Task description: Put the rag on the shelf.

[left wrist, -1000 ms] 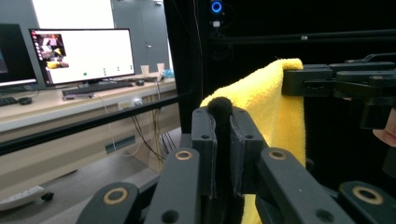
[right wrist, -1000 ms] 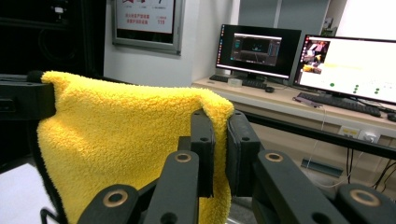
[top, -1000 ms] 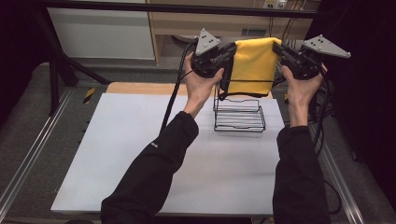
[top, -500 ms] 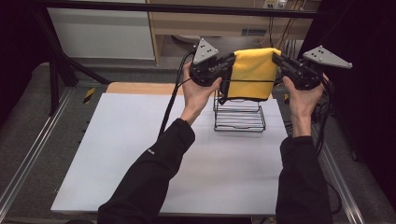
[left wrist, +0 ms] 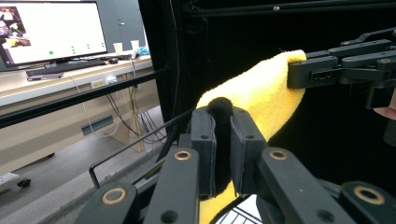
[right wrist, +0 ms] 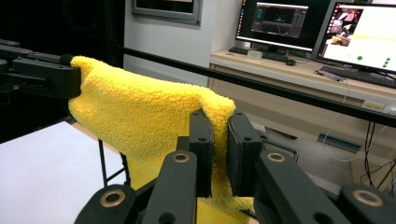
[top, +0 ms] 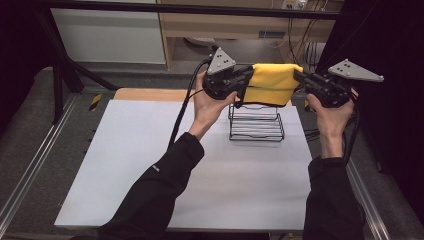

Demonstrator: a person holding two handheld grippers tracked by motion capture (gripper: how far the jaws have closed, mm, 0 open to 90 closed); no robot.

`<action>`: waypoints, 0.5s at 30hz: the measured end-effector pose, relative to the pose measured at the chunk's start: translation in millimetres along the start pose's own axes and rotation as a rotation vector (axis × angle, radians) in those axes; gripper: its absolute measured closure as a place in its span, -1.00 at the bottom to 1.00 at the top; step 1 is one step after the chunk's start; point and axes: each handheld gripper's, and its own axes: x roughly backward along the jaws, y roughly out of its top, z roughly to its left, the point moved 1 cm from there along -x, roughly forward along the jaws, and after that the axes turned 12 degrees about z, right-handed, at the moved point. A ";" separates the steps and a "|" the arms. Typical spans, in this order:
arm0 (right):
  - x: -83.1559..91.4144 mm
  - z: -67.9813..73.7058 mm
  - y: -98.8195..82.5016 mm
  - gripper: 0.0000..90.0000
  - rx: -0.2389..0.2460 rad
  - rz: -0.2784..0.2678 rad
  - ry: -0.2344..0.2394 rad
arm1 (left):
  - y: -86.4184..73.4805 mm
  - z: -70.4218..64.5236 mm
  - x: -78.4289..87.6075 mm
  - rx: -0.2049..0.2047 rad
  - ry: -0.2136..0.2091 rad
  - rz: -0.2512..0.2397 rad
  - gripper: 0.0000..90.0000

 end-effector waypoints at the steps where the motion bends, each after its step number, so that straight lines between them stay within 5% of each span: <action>1: 0.4 0.2 -1.4 0.83 0.000 0.000 0.002 | -0.7 -0.7 0.1 0.000 -0.001 0.003 0.81; 15: 1.1 3.3 -21.9 0.81 0.036 0.050 0.058 | -18.9 -6.7 2.9 0.018 -0.050 0.100 0.75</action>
